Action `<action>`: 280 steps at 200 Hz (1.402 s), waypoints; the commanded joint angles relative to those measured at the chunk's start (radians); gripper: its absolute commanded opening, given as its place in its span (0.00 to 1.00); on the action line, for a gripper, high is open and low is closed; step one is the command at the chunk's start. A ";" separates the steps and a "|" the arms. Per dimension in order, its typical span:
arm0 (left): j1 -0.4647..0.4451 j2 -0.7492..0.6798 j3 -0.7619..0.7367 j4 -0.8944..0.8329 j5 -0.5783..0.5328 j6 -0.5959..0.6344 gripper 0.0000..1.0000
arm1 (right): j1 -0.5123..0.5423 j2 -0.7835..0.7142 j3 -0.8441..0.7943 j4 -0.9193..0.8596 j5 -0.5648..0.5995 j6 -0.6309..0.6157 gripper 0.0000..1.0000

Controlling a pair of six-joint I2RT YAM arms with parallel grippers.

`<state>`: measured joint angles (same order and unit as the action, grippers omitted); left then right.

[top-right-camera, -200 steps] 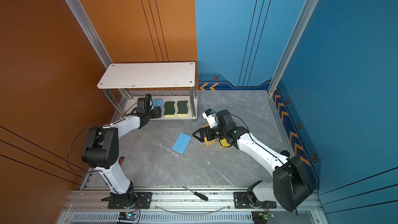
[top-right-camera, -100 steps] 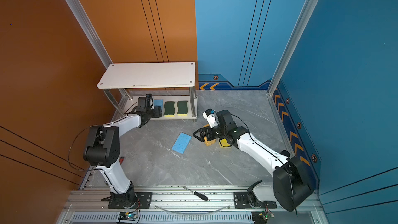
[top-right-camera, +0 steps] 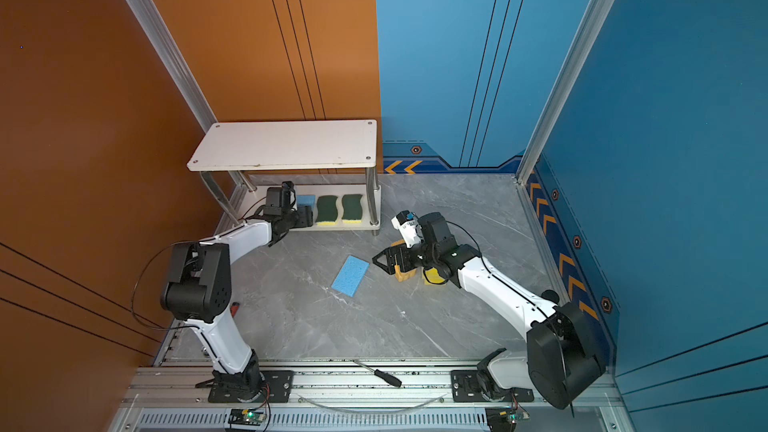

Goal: Place and organize the cleaning sponges onto the shelf

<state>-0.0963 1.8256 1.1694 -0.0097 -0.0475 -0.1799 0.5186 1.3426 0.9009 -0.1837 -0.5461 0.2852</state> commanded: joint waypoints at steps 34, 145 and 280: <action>0.010 0.003 0.022 -0.017 0.011 -0.007 0.83 | -0.008 -0.025 -0.016 -0.002 0.007 -0.006 1.00; 0.010 -0.058 -0.013 -0.008 0.005 -0.018 0.94 | -0.009 -0.044 -0.024 -0.001 0.009 -0.004 1.00; 0.009 -0.196 -0.126 -0.014 0.005 -0.052 0.99 | -0.012 -0.065 -0.032 -0.002 0.008 -0.004 1.00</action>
<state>-0.0963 1.6855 1.0744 -0.0120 -0.0475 -0.2111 0.5159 1.2926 0.8791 -0.1833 -0.5457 0.2852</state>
